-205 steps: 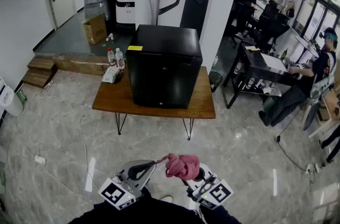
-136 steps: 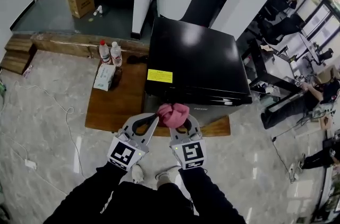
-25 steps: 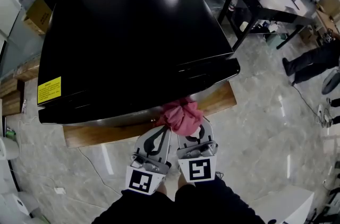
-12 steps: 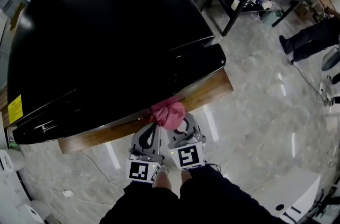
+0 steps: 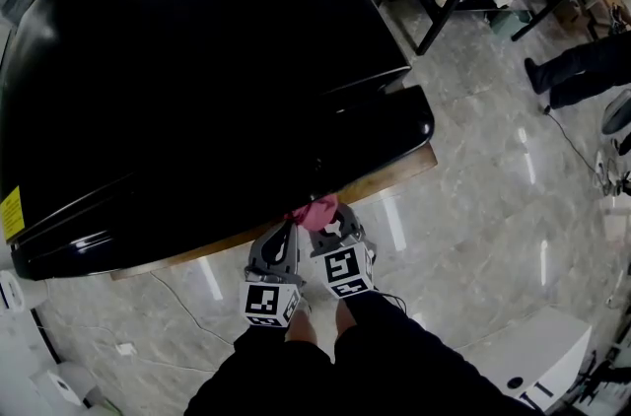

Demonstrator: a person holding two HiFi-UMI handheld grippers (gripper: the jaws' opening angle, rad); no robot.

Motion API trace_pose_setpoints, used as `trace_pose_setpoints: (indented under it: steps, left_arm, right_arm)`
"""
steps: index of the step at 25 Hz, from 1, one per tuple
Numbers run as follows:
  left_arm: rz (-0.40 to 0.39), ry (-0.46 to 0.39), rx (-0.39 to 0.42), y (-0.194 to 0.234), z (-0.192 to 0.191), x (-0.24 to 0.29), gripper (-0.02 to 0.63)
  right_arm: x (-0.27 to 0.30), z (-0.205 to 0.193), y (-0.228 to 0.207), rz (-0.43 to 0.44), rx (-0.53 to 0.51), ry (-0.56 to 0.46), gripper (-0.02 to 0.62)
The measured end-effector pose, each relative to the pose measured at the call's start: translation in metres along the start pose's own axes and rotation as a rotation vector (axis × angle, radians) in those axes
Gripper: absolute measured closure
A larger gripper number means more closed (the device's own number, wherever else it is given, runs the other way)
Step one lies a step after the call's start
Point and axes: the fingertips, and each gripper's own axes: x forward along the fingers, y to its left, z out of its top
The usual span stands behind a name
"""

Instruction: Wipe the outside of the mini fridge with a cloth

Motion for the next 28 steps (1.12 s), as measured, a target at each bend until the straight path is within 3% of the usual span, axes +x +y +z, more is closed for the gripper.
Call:
trace_pose_setpoints:
  steps: [4,9,14,19,21,24,28]
  left_arm:
    - [0.008,-0.001,-0.021,-0.006,0.004,-0.006,0.6]
    - [-0.065,-0.033,0.001,-0.033,0.04,-0.03,0.6]
    - [-0.138,-0.094,0.041,-0.07,0.11,-0.081,0.6]
    - [-0.154,-0.187,0.038,-0.098,0.215,-0.124,0.6]
    - [-0.154,-0.234,0.044,-0.108,0.265,-0.142,0.6]
    - [-0.14,-0.292,0.091,-0.119,0.325,-0.171,0.6]
    - [-0.102,-0.313,0.125,-0.132,0.371,-0.195,0.6]
  right_arm:
    - [-0.002,-0.01,-0.001,0.049,-0.013,0.048,0.537]
    - [-0.048,0.023,0.002,0.099,0.003,-0.021,0.537]
    - [-0.122,0.103,0.015,0.174,-0.07,-0.167,0.537]
    - [-0.188,0.2,0.013,0.248,-0.127,-0.3,0.537]
    - [-0.214,0.243,0.011,0.276,-0.15,-0.33,0.537]
    - [-0.253,0.316,0.017,0.311,-0.184,-0.508,0.537]
    - [-0.288,0.364,0.019,0.347,-0.217,-0.615,0.537]
